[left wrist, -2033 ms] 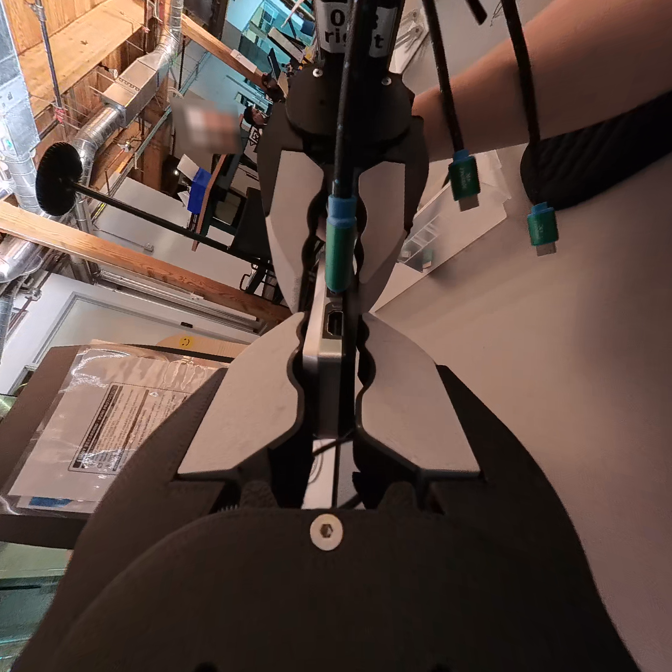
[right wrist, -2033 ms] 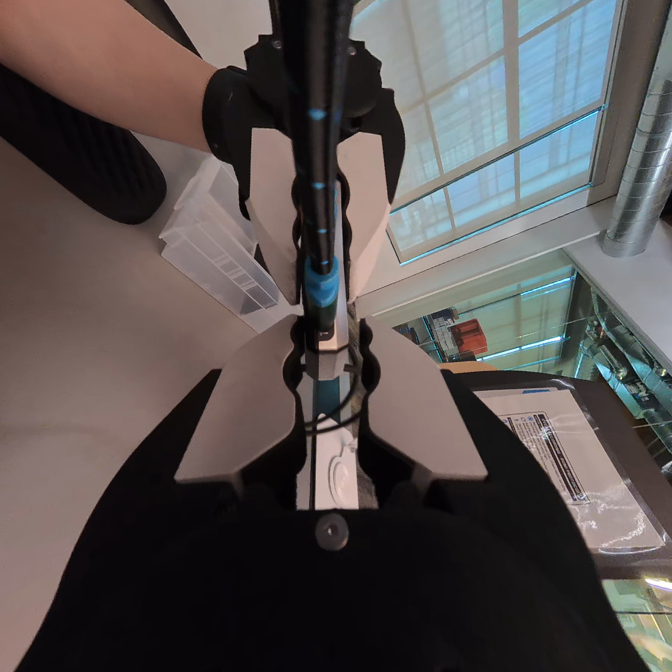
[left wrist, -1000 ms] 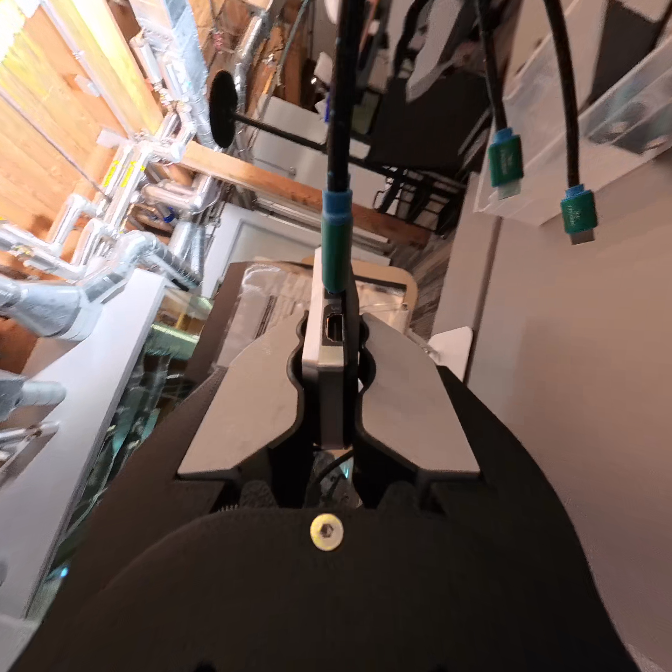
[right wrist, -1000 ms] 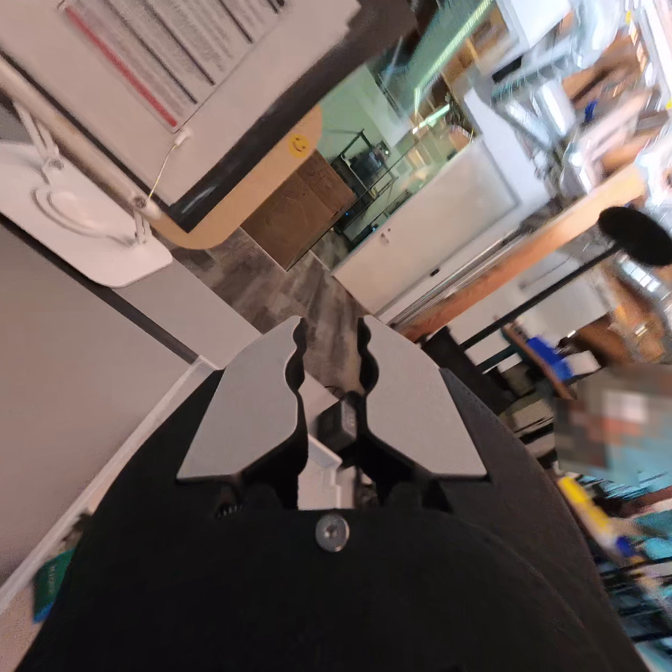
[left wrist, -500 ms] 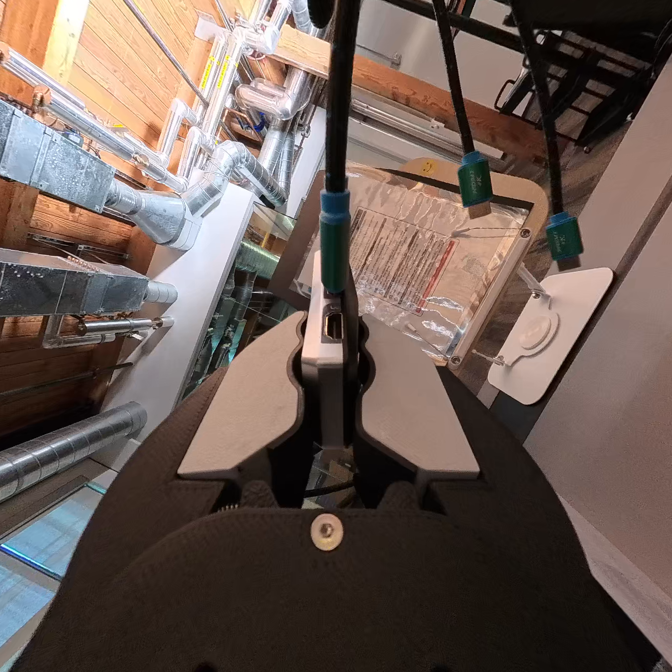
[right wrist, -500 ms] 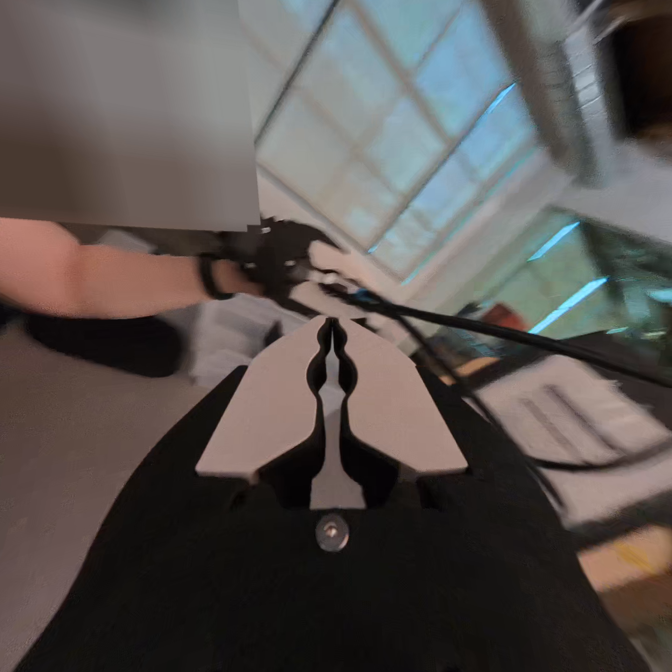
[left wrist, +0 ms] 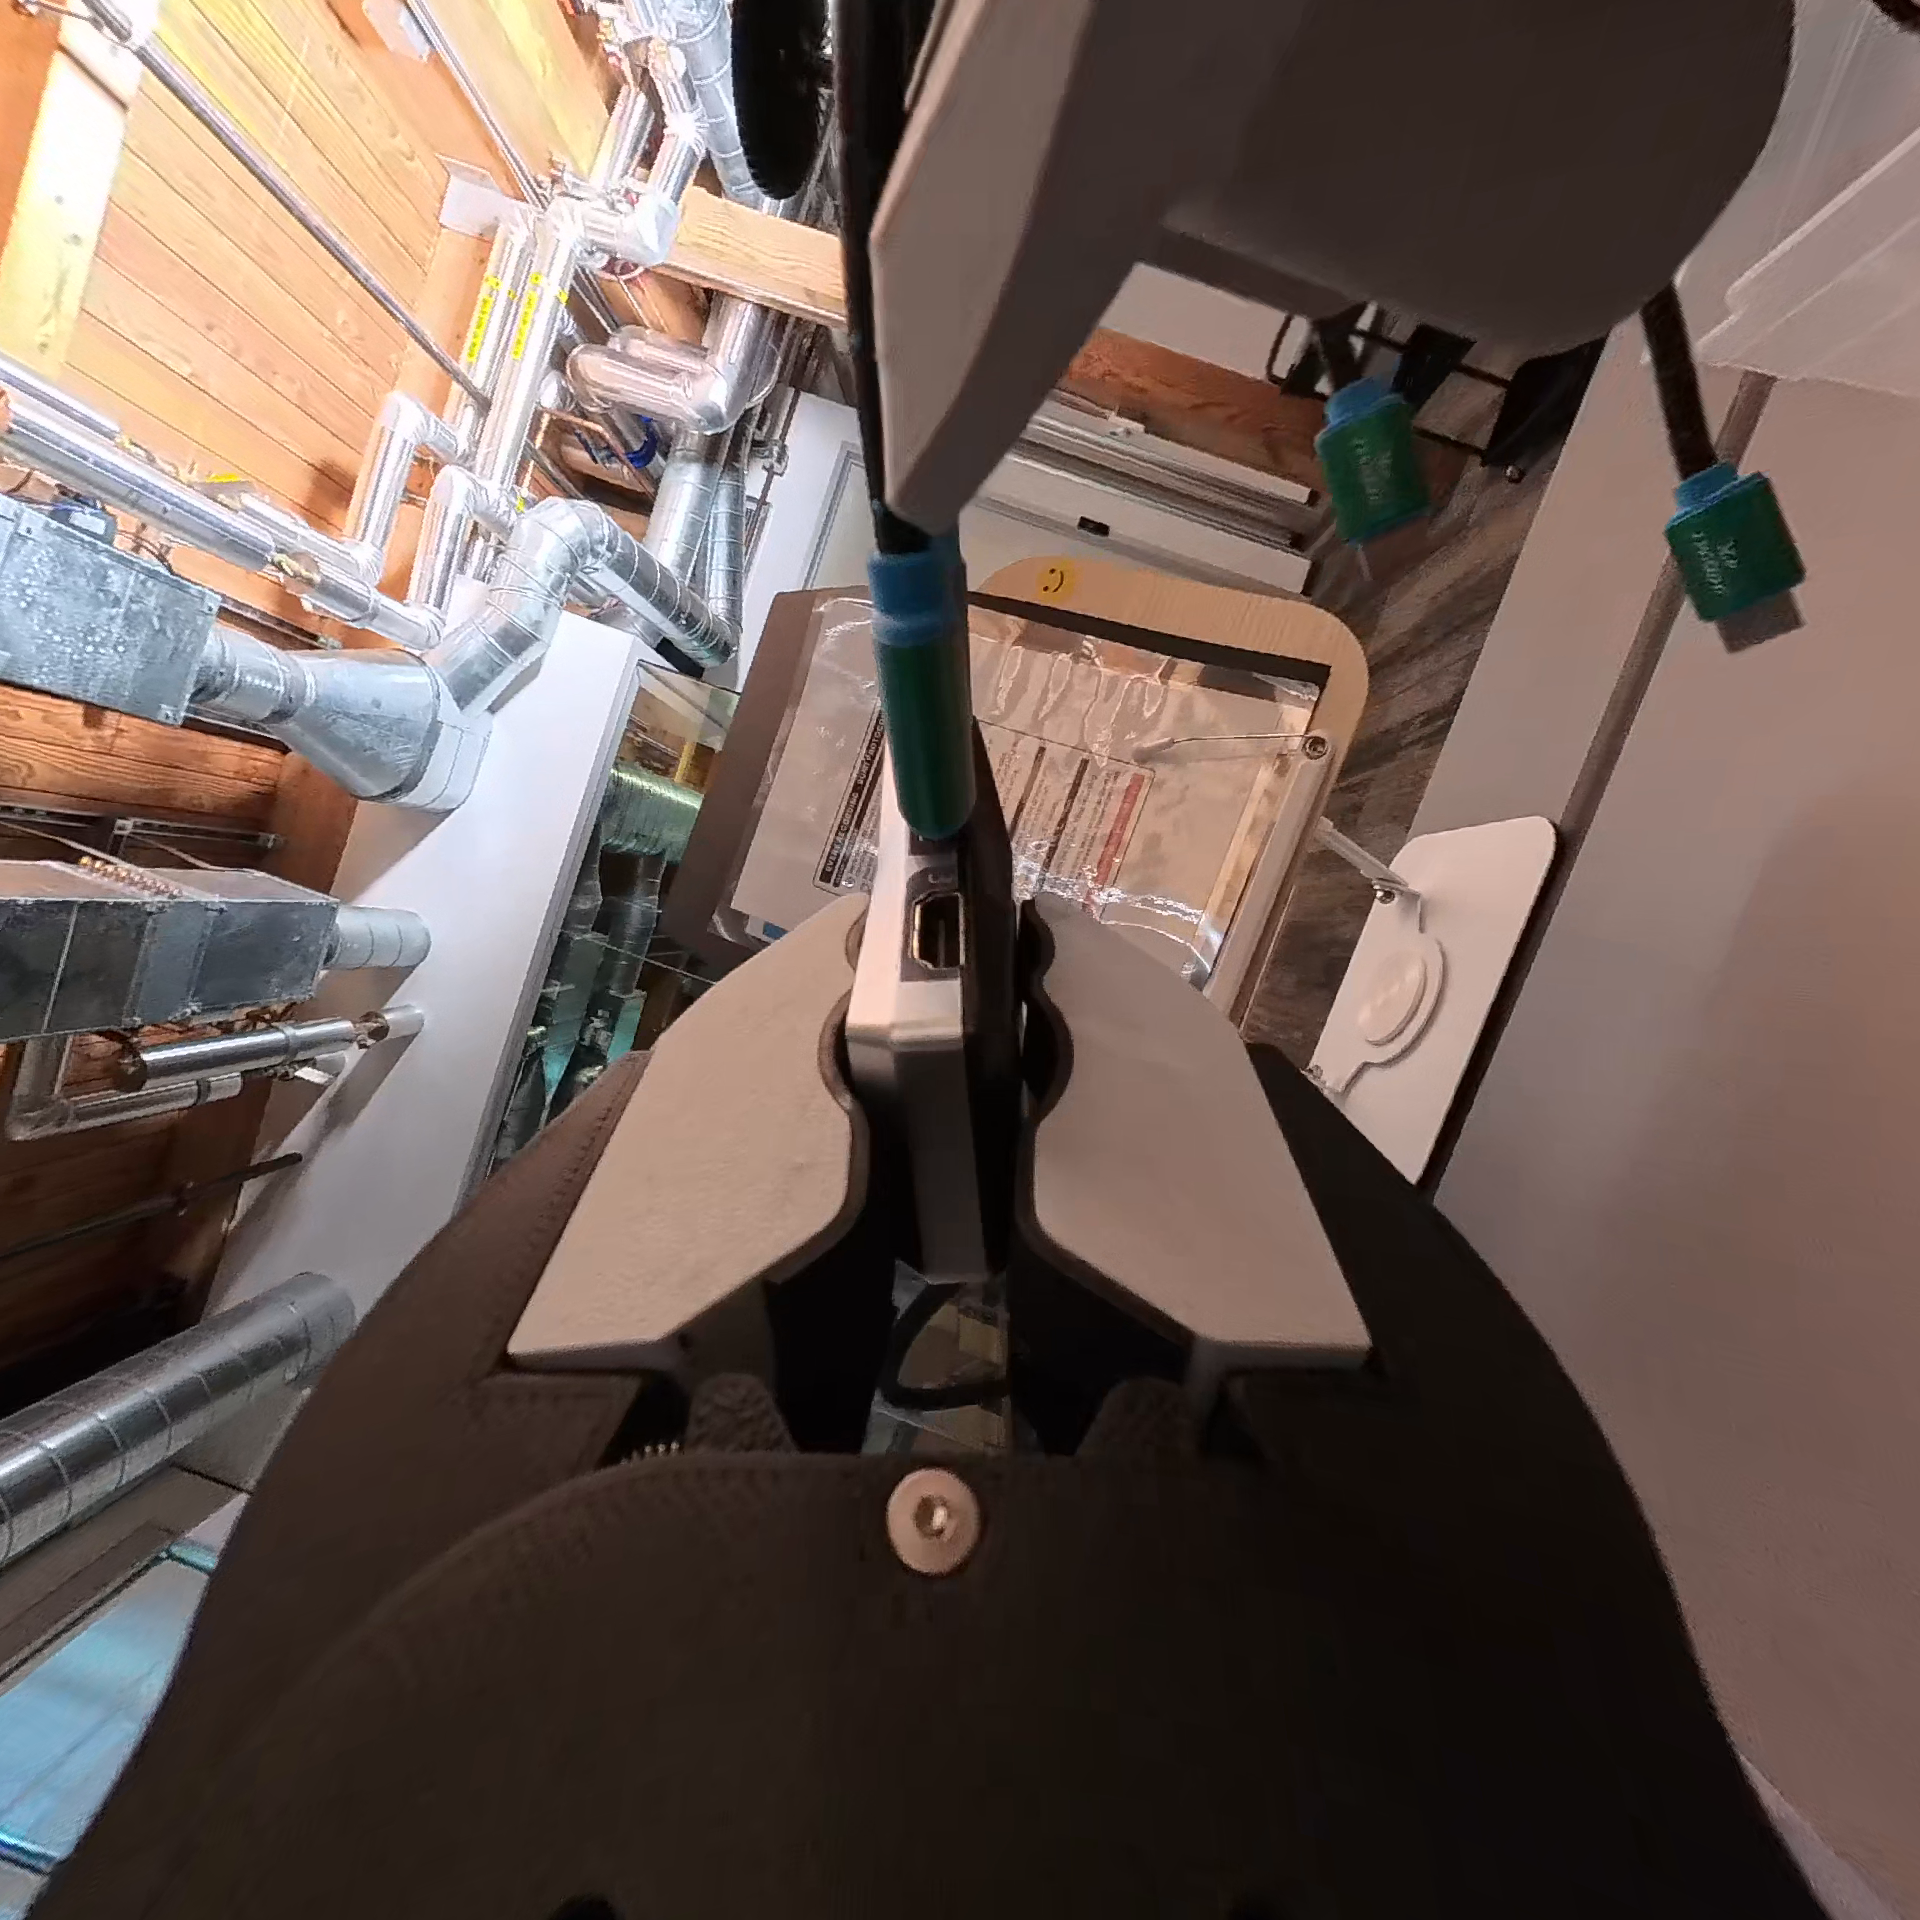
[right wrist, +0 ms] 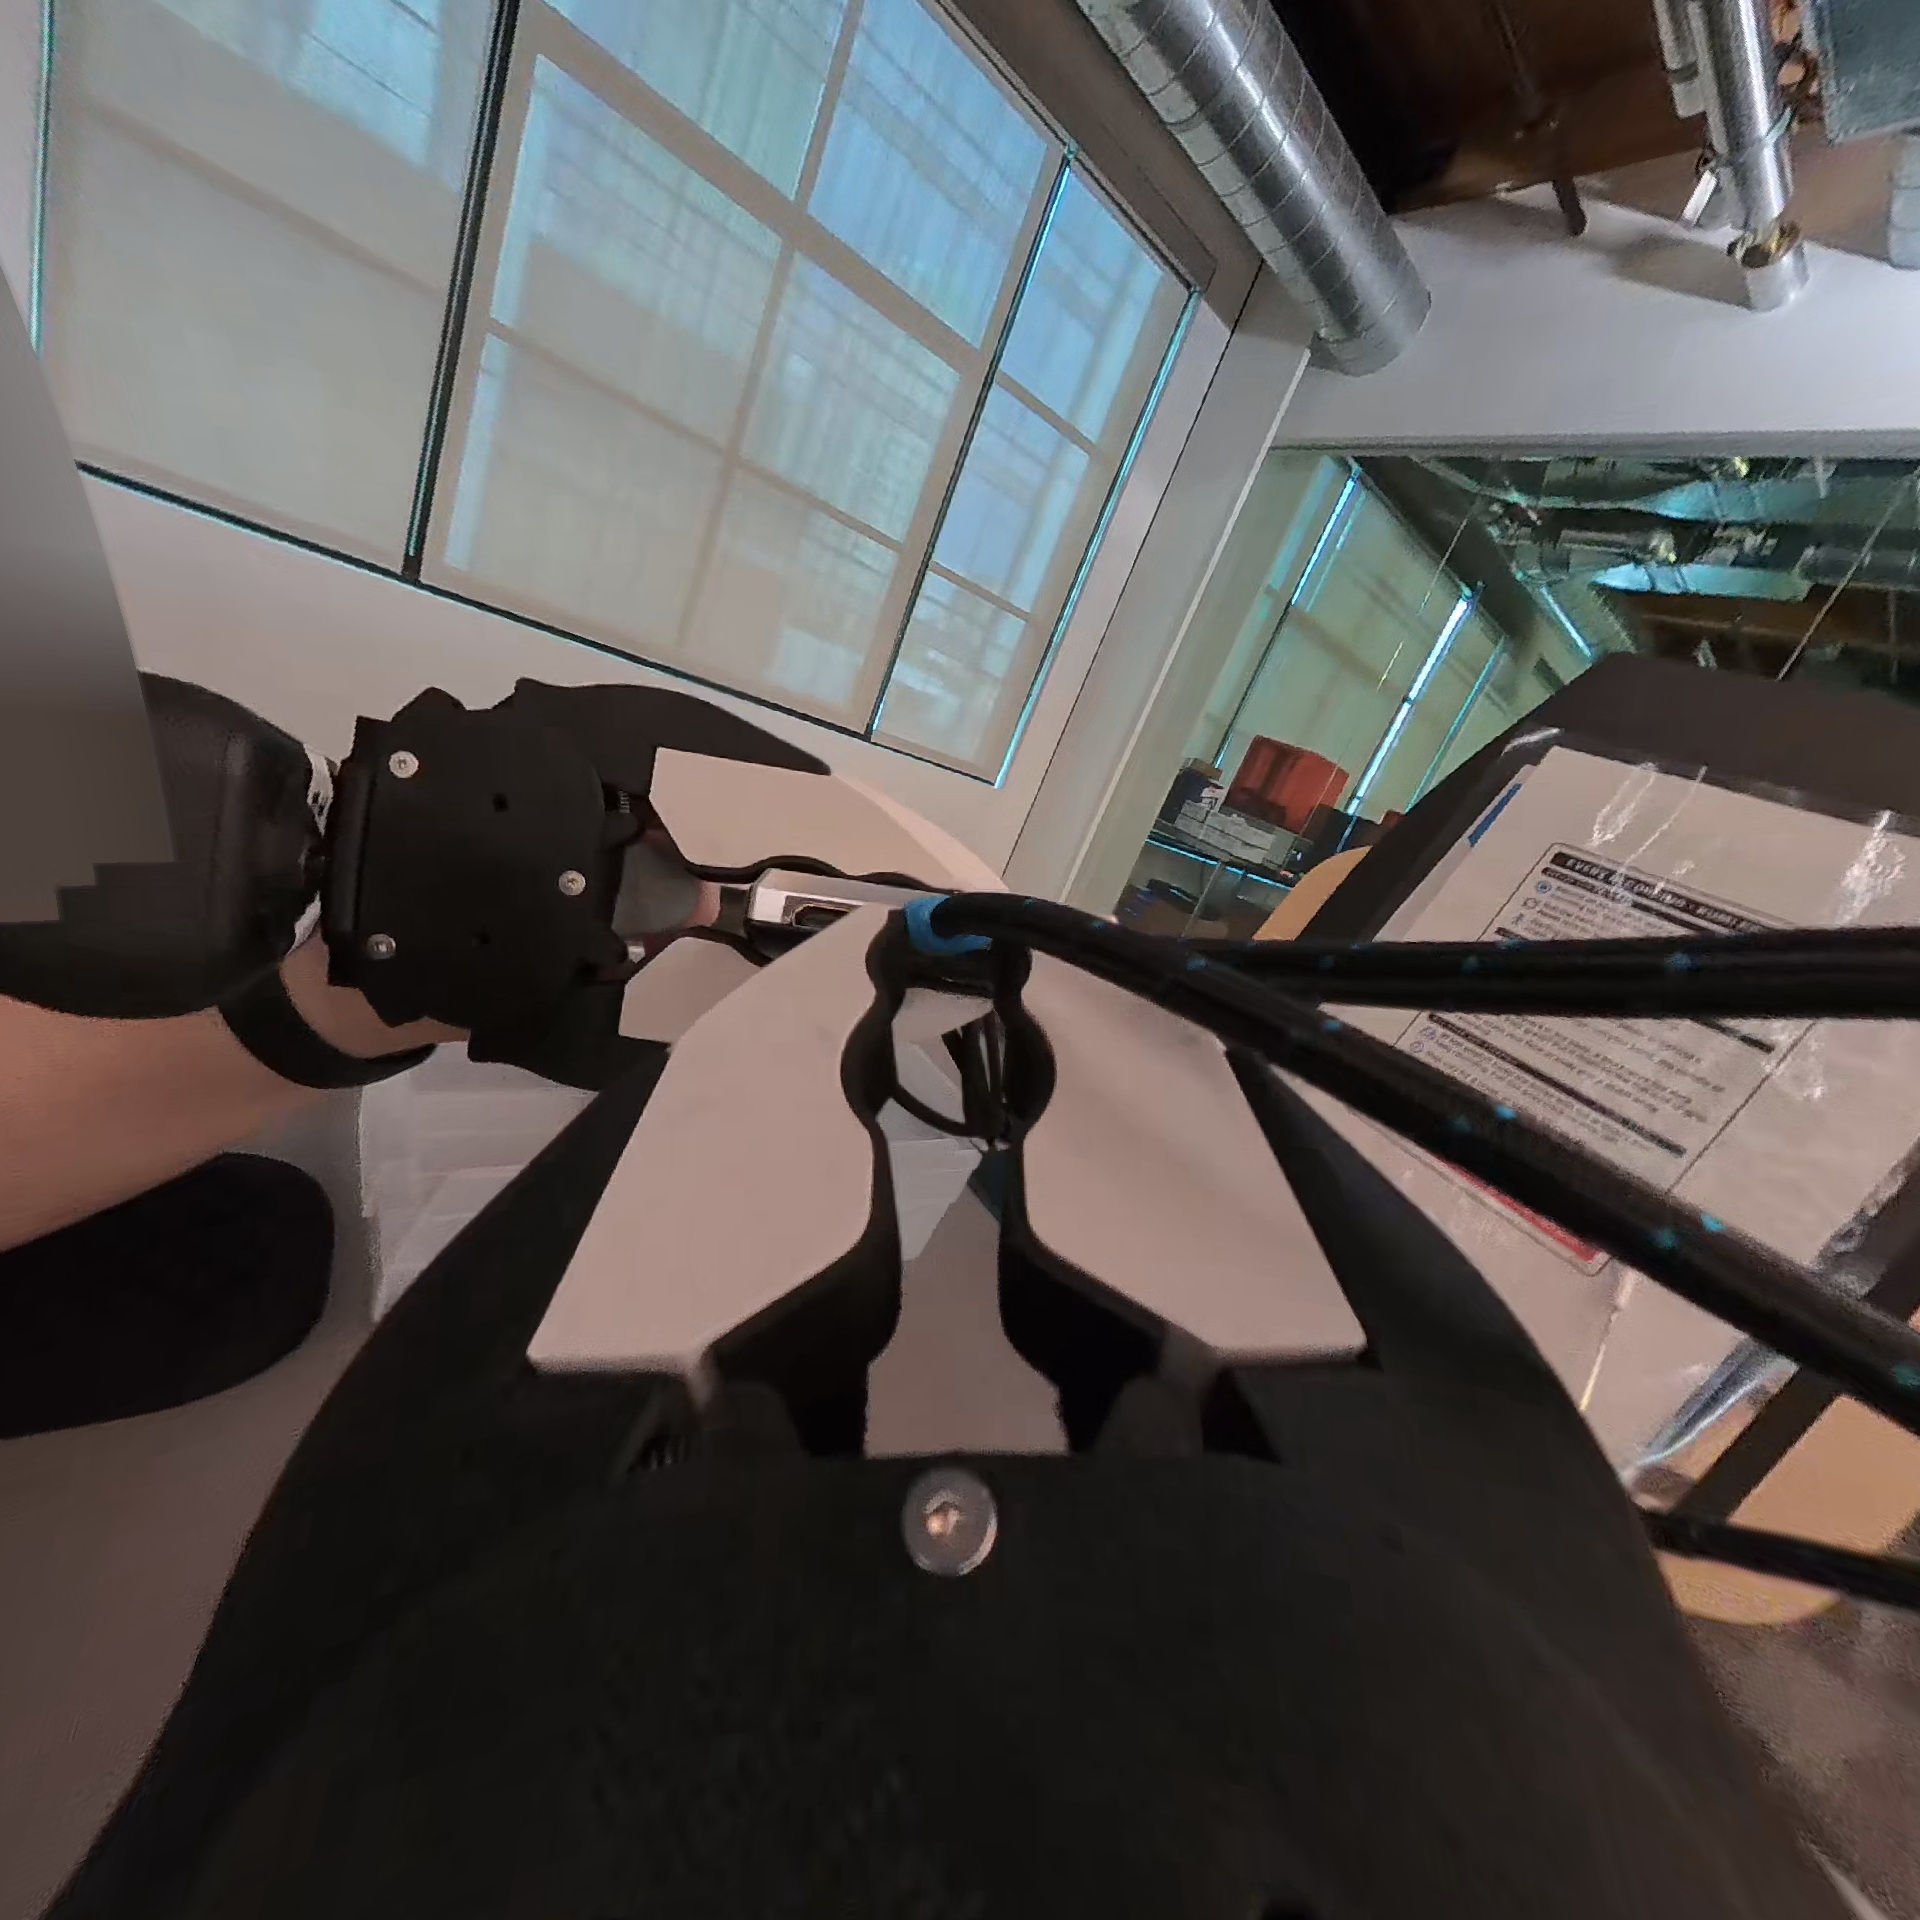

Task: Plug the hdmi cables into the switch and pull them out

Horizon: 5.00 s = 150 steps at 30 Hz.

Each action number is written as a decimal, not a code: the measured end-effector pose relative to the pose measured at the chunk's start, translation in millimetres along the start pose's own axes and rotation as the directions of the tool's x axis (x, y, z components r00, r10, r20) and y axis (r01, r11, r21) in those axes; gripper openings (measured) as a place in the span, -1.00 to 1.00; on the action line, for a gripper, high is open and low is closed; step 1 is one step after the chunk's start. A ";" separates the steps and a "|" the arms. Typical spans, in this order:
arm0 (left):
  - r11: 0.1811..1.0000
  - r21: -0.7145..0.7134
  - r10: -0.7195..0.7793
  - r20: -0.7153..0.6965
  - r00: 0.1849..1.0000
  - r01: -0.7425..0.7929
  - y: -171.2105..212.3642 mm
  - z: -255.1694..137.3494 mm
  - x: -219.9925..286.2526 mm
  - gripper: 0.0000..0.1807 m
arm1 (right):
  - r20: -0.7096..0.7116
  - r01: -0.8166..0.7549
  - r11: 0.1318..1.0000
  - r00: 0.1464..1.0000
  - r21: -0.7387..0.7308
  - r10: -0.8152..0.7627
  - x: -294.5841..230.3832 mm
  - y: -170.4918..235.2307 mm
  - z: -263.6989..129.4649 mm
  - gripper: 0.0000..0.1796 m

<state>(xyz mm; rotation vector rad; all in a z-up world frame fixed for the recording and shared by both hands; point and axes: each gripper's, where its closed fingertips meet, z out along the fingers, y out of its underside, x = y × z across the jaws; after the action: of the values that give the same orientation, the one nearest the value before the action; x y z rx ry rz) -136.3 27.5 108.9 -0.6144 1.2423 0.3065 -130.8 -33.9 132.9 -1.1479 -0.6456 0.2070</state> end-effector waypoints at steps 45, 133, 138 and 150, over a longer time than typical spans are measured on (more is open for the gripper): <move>0.998 -0.053 0.042 -0.045 0.998 -0.044 9.2 9.8 15.1 -0.75 | 0.036 -0.158 0.972 0.985 -0.173 0.166 7.7 26.4 0.9 -0.93; 0.957 -0.012 -0.288 -0.160 0.944 0.290 -14.5 -7.8 -7.9 -0.76 | -0.542 -0.754 -0.103 0.363 -0.649 0.758 79.8 154.0 -328.3 -0.88; 0.957 -0.011 -0.289 -0.161 0.944 0.291 -15.0 -8.2 -8.4 -0.76 | -0.473 -0.716 -0.103 0.340 -0.691 0.813 73.9 163.7 -314.2 -0.89; 0.960 -0.024 -0.278 -0.168 0.946 0.278 -14.1 -8.3 -6.5 -0.76 | -0.895 -0.934 -0.096 0.295 -0.343 0.335 116.2 135.2 -399.6 -0.38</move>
<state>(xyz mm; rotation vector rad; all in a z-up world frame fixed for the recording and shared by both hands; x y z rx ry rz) -137.3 12.0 117.2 -0.8191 1.2980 0.0171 214.1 -234.6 -46.6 -2.5279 0.7373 0.4356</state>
